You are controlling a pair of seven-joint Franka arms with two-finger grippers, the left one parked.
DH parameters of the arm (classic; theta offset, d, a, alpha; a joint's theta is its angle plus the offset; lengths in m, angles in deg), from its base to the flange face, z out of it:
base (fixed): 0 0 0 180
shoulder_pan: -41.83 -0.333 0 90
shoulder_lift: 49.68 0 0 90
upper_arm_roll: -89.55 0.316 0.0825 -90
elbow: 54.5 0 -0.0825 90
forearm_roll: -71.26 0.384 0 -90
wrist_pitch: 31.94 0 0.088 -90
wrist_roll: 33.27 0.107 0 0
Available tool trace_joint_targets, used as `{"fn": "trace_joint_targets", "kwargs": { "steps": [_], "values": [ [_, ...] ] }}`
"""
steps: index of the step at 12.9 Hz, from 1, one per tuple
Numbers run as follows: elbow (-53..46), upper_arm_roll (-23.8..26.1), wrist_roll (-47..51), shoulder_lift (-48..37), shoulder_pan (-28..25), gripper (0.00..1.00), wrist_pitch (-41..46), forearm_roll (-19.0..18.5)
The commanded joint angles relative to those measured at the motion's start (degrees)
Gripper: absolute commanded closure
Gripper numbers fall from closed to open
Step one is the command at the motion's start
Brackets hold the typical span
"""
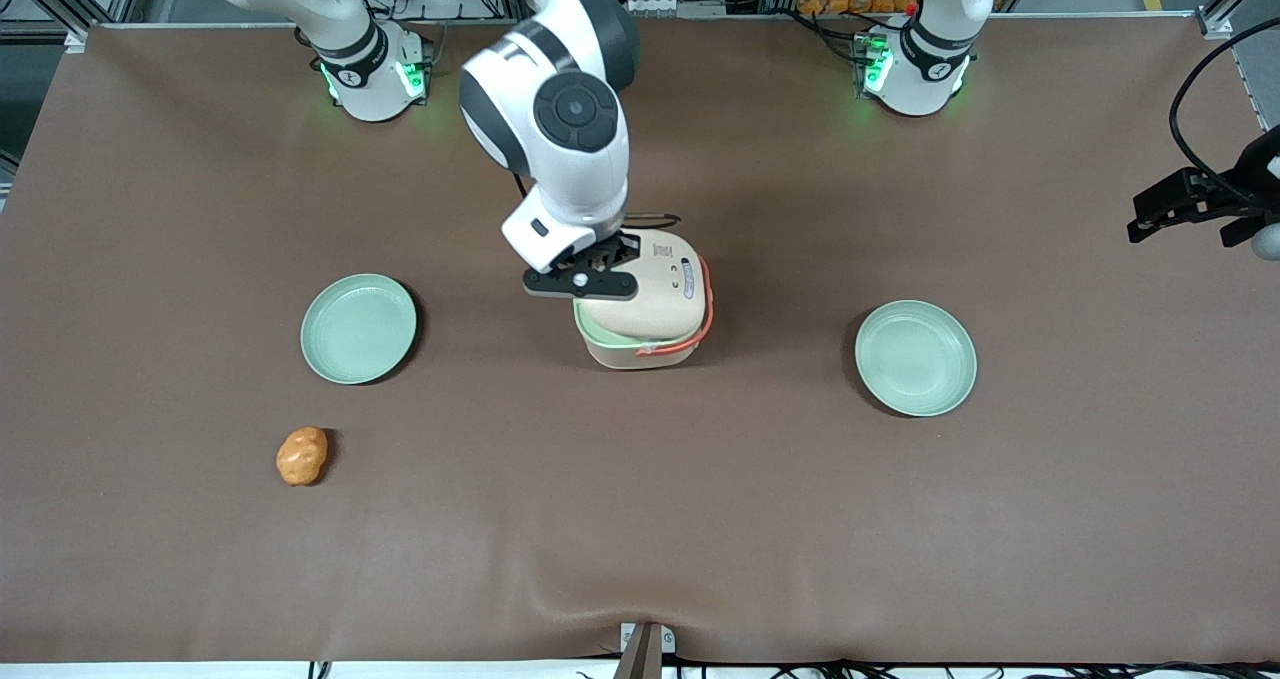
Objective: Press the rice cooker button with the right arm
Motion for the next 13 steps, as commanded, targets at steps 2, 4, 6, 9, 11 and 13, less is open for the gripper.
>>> {"fn": "trace_joint_targets", "kwargs": {
  "steps": [2, 4, 6, 9, 11, 13],
  "values": [
    [-2.33, 0.31, 0.09, -3.74, 2.64, 0.85, 3.96, -0.03],
    [-2.94, 0.65, -0.95, -5.86, 5.53, 0.75, 6.06, 0.41],
    [-3.03, 0.39, -6.91, -7.61, 8.16, 0.67, 9.05, 1.82],
    [-2.86, 0.04, -16.31, -11.74, 12.21, 0.47, 12.57, 1.55],
    [-2.51, 0.22, -25.34, -14.29, 15.72, 0.27, 15.46, 1.12],
    [-2.42, 0.13, -28.90, -15.96, 18.80, 0.18, 17.75, 0.85]
  ]
}}
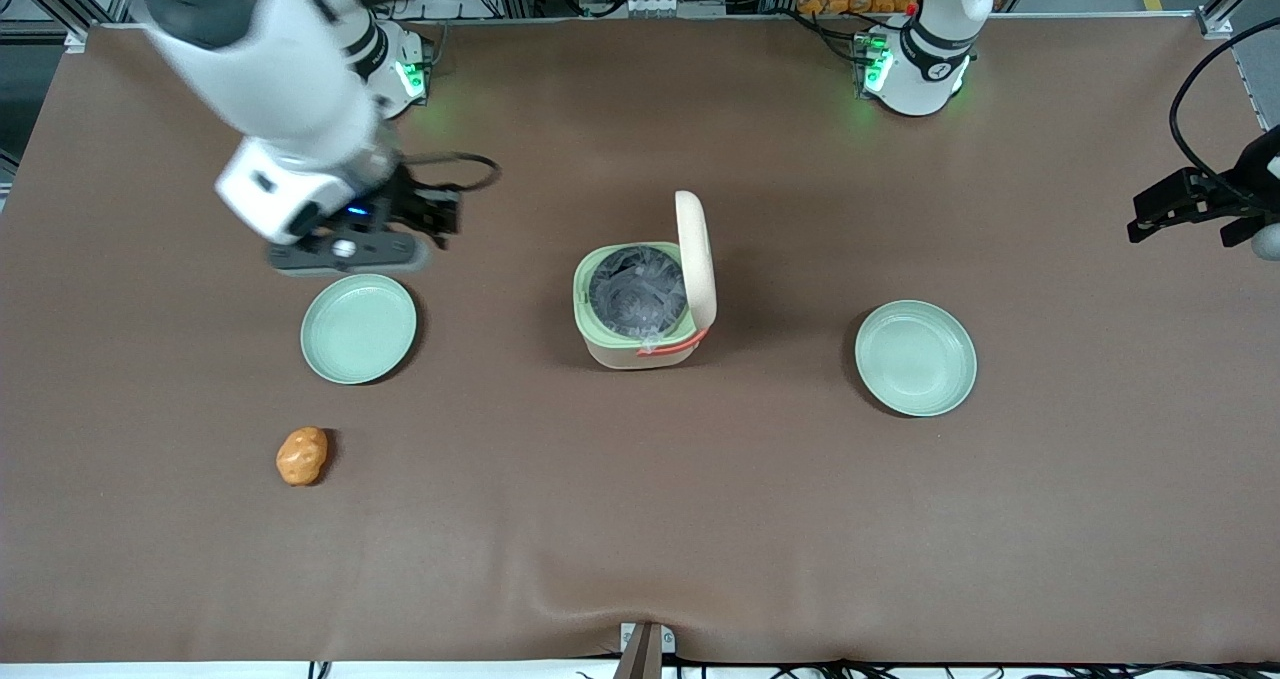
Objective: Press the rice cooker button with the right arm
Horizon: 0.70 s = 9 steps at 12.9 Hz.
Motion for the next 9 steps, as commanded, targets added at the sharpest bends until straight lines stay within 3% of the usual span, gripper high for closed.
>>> {"fn": "trace_joint_targets", "kwargs": {
  "steps": [1, 2, 3, 9],
  "values": [
    [1.12, 0.72, -3.72, -3.04, 3.84, 0.14, 2.37, -0.22],
    [1.21, 0.72, -5.28, -3.40, 5.50, 0.02, 3.42, -1.00],
    [1.56, 0.72, -7.13, -4.10, 7.34, 0.00, 4.13, -1.19],
    [9.81, 0.80, -7.67, -10.86, 13.41, 0.00, 1.95, -3.03]
  ]
}}
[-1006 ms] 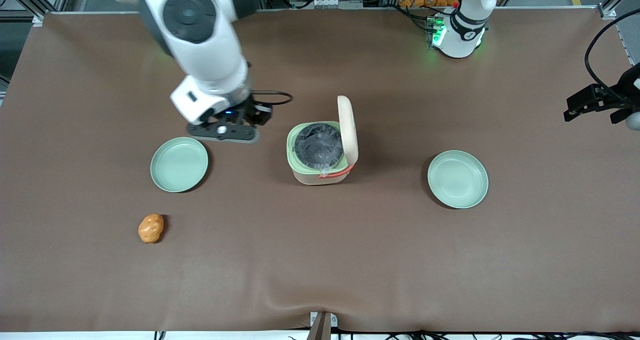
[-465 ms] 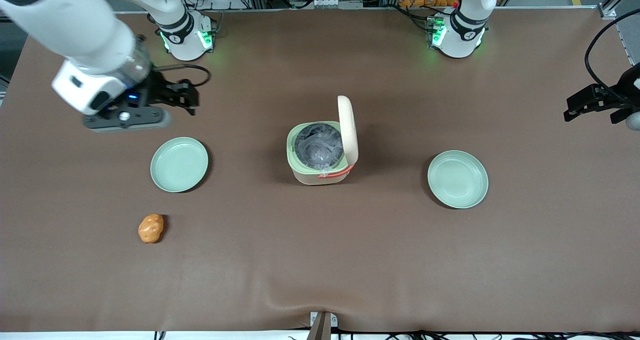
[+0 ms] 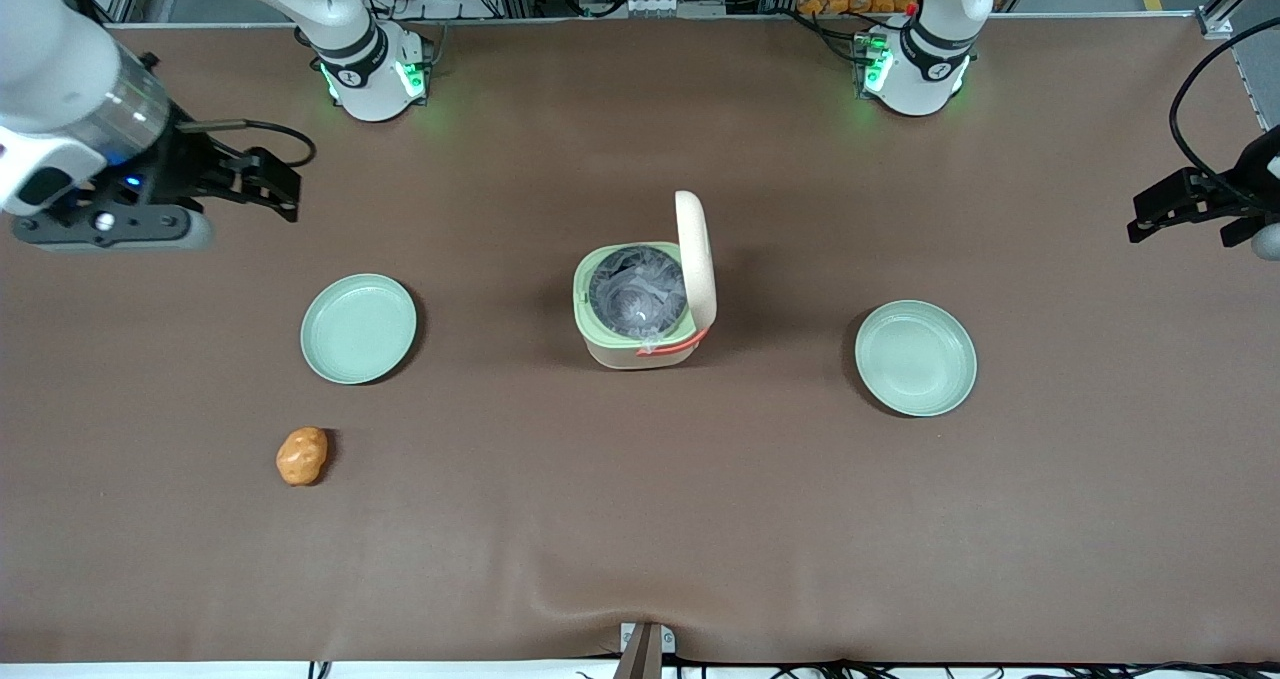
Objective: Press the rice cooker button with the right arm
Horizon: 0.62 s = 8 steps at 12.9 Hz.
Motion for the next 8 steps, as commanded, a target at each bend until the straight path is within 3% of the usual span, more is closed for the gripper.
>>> {"fn": "trace_joint_targets", "kwargs": {
  "steps": [1, 3, 8],
  "values": [
    [7.71, 0.98, -1.64, -4.78, 4.02, 0.00, -3.51, -1.17],
    [12.98, 0.98, -7.86, -7.50, 7.79, 0.00, -7.81, -0.91],
    [27.42, 0.98, -8.59, -15.86, 8.34, 0.00, -17.15, -0.73]
  ]
}}
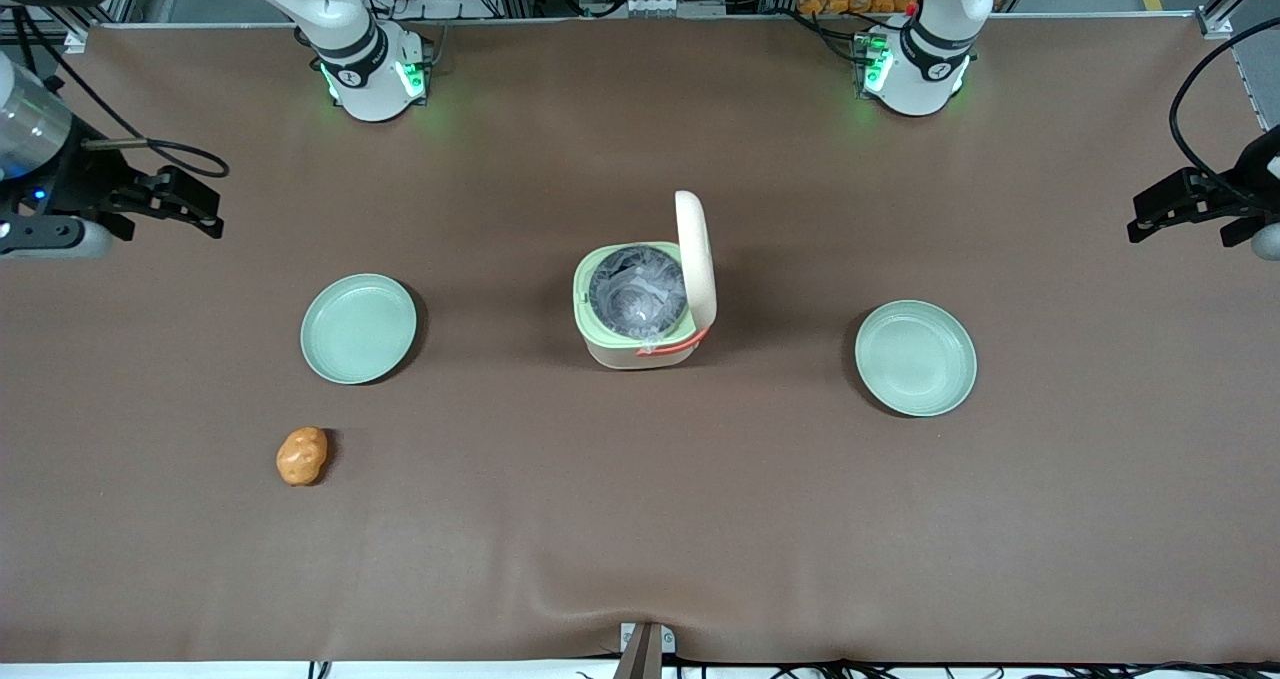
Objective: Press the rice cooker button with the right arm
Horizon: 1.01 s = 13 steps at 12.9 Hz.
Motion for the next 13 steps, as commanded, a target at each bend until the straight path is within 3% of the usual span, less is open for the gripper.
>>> {"fn": "trace_joint_targets", "kwargs": {
  "steps": [1, 13],
  "values": [
    [6.25, 0.72, -0.37, -5.04, 0.42, 0.00, -2.63, -0.64],
    [3.88, 1.15, 0.42, -4.60, 0.86, 0.00, -1.92, -0.46]
  ]
}}
